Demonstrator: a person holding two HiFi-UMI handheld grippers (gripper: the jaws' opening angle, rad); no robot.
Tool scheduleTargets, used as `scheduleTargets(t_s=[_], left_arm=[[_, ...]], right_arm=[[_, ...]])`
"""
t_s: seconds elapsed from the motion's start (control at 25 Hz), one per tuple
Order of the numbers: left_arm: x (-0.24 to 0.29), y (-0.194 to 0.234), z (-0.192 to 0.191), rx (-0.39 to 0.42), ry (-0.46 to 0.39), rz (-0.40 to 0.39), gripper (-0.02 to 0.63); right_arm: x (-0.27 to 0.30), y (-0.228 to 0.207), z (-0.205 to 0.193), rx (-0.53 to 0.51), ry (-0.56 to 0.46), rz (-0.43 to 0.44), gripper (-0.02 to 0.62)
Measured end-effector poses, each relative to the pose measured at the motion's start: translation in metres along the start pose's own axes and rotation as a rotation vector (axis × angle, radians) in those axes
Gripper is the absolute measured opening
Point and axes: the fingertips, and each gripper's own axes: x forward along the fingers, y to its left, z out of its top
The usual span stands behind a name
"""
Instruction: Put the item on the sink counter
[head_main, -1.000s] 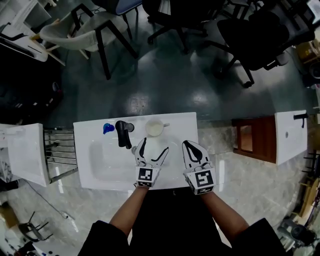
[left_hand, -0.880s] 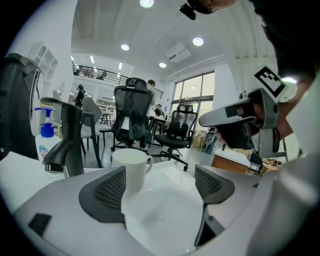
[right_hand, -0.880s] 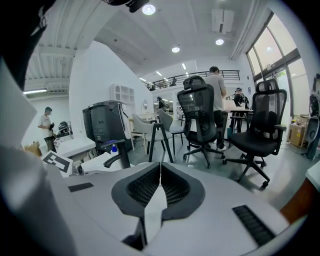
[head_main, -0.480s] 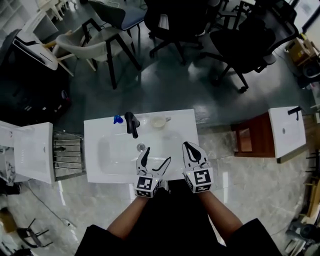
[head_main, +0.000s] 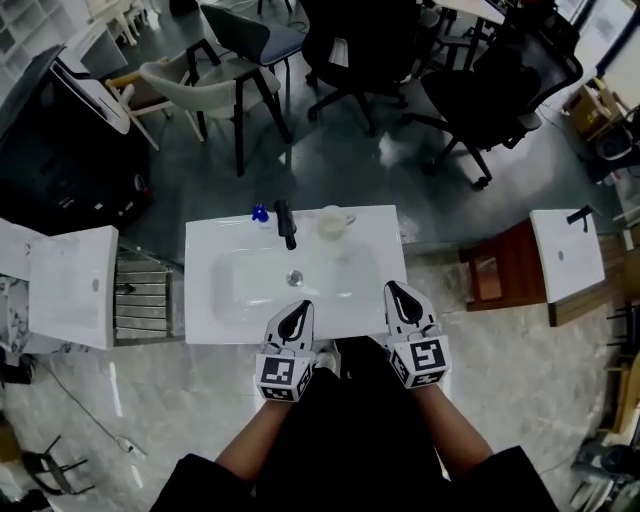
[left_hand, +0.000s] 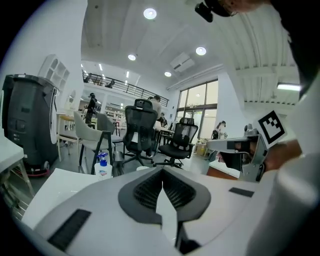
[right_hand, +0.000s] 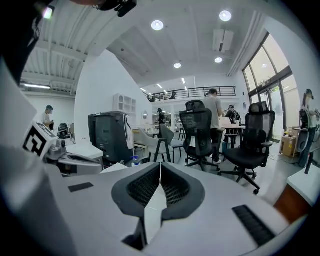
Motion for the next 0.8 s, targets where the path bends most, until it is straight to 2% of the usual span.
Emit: scheduleTargets(t_s=[0.16, 0.32, 0.48, 0.56, 0.68, 0.8], left_arm=[[-0.024, 0.002, 0.012, -0.002, -0.035, -0.003, 0.015], [-0.052, -0.005, 0.029, -0.013, -0.081, 0.023, 0.015], [-0.074, -0.013, 0.042, 0.045, -0.129, 0.050, 0.015], [-0.084, -0.015, 0.044, 0.012, -0.156, 0.050, 0.015], [-0.096, -0.030, 0.048, -0.039, -0.209, 0.041, 0.015], [-0.090, -0.060, 0.060, 0.006, -0.211, 0.041, 0.015]], right_arm=[[-0.022, 0.029, 0.000, 0.005, 0.032, 0.047, 0.032], [-0.031, 0.056, 0.003, -0.044, 0.056, 0.069, 0.031], [-0.032, 0.086, 0.009, -0.062, 0.047, 0.140, 0.032], [-0.034, 0.100, 0.012, -0.066, 0.034, 0.168, 0.032], [-0.048, 0.104, 0.021, -0.075, 0.001, 0.183, 0.032], [-0.066, 0.088, 0.033, -0.063, -0.021, 0.174, 0.031]])
